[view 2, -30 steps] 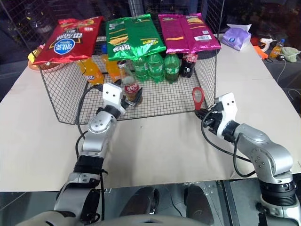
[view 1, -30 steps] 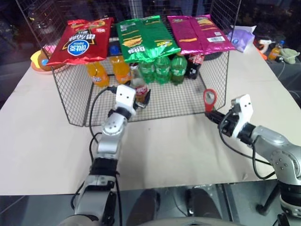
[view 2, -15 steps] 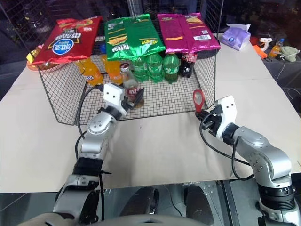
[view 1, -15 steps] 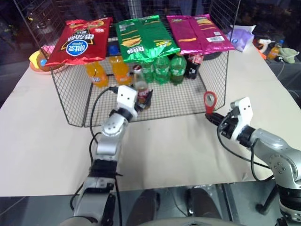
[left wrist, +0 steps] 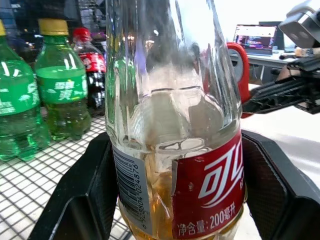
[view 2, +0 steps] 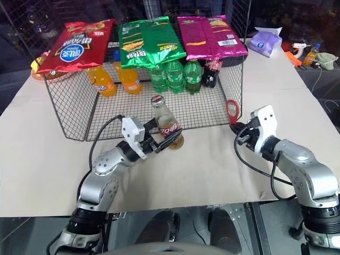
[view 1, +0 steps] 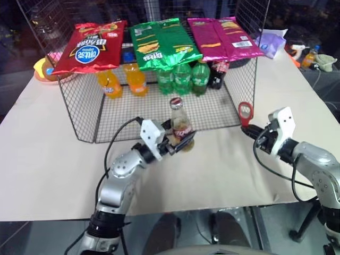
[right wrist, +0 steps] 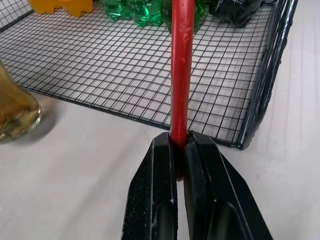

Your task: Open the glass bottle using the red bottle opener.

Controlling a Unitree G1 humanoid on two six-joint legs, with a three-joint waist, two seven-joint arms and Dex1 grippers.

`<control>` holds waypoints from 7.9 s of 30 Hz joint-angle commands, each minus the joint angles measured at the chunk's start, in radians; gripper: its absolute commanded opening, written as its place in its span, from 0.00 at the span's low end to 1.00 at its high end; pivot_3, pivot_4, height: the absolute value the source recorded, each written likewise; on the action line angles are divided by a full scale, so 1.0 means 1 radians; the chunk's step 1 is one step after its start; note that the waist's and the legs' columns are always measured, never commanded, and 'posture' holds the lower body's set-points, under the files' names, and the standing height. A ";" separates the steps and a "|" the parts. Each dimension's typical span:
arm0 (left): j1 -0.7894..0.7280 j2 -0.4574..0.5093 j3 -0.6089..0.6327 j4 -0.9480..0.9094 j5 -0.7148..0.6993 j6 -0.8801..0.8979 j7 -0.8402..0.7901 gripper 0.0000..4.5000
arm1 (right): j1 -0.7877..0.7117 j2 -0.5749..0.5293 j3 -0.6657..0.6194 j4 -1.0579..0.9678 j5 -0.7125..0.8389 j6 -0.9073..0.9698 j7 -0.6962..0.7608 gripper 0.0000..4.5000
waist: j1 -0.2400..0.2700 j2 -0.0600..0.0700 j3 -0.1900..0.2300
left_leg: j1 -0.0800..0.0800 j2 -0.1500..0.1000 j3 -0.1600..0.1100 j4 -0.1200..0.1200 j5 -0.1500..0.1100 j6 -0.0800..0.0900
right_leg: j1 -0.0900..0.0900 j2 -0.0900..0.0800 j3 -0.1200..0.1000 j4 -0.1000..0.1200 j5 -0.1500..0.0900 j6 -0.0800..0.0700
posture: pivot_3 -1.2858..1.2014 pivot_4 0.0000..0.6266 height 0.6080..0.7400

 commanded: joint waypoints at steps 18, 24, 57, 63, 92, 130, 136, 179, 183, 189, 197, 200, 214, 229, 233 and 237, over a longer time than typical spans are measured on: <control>0.009 -0.048 0.003 -0.014 0.077 -0.201 0.047 0.99 | -0.019 0.020 0.001 -0.028 -0.030 -0.022 0.012 0.00 | 0.002 0.000 0.000 | 0.000 0.000 0.000 0.000 0.000 0.000 | 0.000 0.000 0.000 0.000 0.000 0.000 | 0.52 0.24 1.00; 0.022 -0.064 -0.020 -0.057 0.002 -0.172 0.007 0.99 | -0.028 0.020 0.003 -0.013 -0.040 -0.025 0.019 0.00 | 0.001 0.000 0.000 | 0.000 0.000 0.000 0.000 0.000 0.000 | 0.000 -0.001 0.000 0.000 0.000 0.000 | 0.52 0.24 1.00; 0.025 -0.090 -0.026 -0.107 -0.050 -0.141 0.009 0.99 | -0.057 0.012 0.013 0.014 -0.077 -0.023 0.063 0.00 | 0.002 0.000 0.000 | 0.000 0.000 0.000 0.000 0.000 0.000 | 0.000 0.000 0.000 0.000 0.000 0.000 | 0.52 0.24 1.00; 0.046 -0.071 -0.021 -0.150 -0.066 -0.115 0.018 0.99 | -0.058 0.020 0.018 0.021 -0.085 -0.032 0.064 0.00 | 0.001 0.000 0.000 | 0.000 0.000 0.000 0.000 0.000 0.000 | 0.000 0.000 0.000 0.000 0.000 0.000 | 0.52 0.24 1.00; 0.126 -0.027 0.013 -0.234 -0.065 -0.047 0.065 0.39 | -0.056 0.019 0.026 0.035 -0.100 -0.052 0.077 0.00 | 0.002 0.000 0.000 | 0.000 0.000 0.000 0.000 0.000 0.000 | 0.000 0.000 0.000 0.000 0.000 0.000 | 0.52 0.24 1.00; 0.114 -0.030 0.008 -0.190 -0.043 -0.041 0.083 0.28 | -0.120 0.104 0.443 0.052 -0.853 -0.906 -0.034 0.00 | 0.002 0.001 -0.001 | 0.001 0.000 0.000 0.000 0.000 0.000 | 0.001 0.000 0.000 0.000 0.000 0.000 | 0.52 0.24 1.00; 0.106 -0.042 -0.003 -0.181 -0.042 -0.037 0.087 0.28 | -0.120 0.120 0.480 0.129 -0.921 -0.998 -0.053 0.00 | 0.001 0.001 -0.002 | 0.002 0.000 0.000 0.000 0.000 0.000 | 0.001 0.000 0.000 0.000 0.000 0.000 | 0.52 0.24 1.00; 0.108 -0.045 0.002 -0.177 -0.038 -0.038 0.102 0.28 | -0.081 0.165 0.296 0.173 -0.516 -0.784 0.038 0.00 | 0.000 0.000 -0.003 | 0.005 0.002 0.004 -0.001 0.000 0.000 | 0.003 0.002 0.005 0.000 0.001 0.001 | 0.52 0.24 1.00; 0.112 -0.043 -0.001 -0.173 -0.024 -0.046 0.108 0.50 | -0.029 0.180 0.297 0.101 -0.414 -0.618 0.084 0.00 | 0.000 0.000 -0.003 | 0.005 0.002 0.004 -0.001 0.000 0.000 | 0.003 0.002 0.004 0.000 0.001 0.001 | 0.52 0.24 1.00; 0.114 -0.045 -0.003 -0.174 -0.024 -0.043 0.104 1.00 | -0.026 0.182 0.284 0.087 -0.403 -0.570 0.089 0.00 | 0.000 0.000 -0.002 | 0.004 0.002 0.004 -0.001 0.000 0.000 | 0.002 0.002 0.004 0.000 0.001 0.001 | 0.52 0.24 1.00; 0.138 -0.035 0.005 -0.201 -0.034 -0.043 0.095 1.00 | -0.009 0.177 0.265 0.065 -0.372 -0.494 0.087 0.00 | 0.000 0.000 -0.002 | 0.004 0.002 0.004 -0.001 0.000 0.000 | 0.001 0.002 0.004 -0.001 0.001 0.001 | 0.52 0.24 1.00; 0.182 -0.007 0.025 -0.243 -0.053 -0.034 0.083 1.00 | 0.027 0.147 0.232 -0.010 -0.261 -0.326 0.118 0.00 | 0.000 0.000 -0.002 | 0.003 0.002 0.004 -0.001 0.000 0.000 | 0.001 0.002 0.004 -0.001 0.001 0.001 | 0.52 0.24 1.00; 0.419 0.058 0.154 -0.276 -0.070 -0.062 0.092 1.00 | 0.077 -0.019 0.104 -0.136 0.126 0.187 0.149 0.18 | 0.002 0.000 -0.002 | 0.002 0.003 0.003 -0.002 -0.001 0.001 | 0.001 0.001 0.003 -0.002 0.000 0.001 | 0.52 0.24 1.00; 0.550 0.099 0.246 -0.202 -0.025 -0.036 0.110 1.00 | 0.352 -0.074 0.000 0.062 -0.144 -0.526 0.376 0.98 | 0.006 0.000 -0.002 | 0.003 0.003 0.004 -0.002 -0.001 0.002 | 0.002 0.001 0.003 -0.002 0.000 0.001 | 0.52 0.24 1.00; 0.602 0.115 0.251 -0.213 -0.019 -0.038 0.102 1.00 | 0.379 -0.066 -0.080 0.113 -0.095 -0.578 0.423 0.98 | 0.002 0.000 -0.002 | 0.004 0.003 0.005 -0.002 -0.001 0.002 | 0.003 0.001 0.004 -0.003 0.001 0.001 | 0.52 0.24 1.00; 0.618 0.103 0.253 -0.212 -0.007 -0.055 0.115 1.00 | 0.387 -0.058 -0.107 0.160 -0.088 -0.643 0.483 0.98 | 0.003 0.000 -0.002 | 0.005 0.005 0.005 -0.002 -0.003 0.005 | 0.004 0.002 0.004 -0.002 0.001 0.001 | 0.52 0.24 1.00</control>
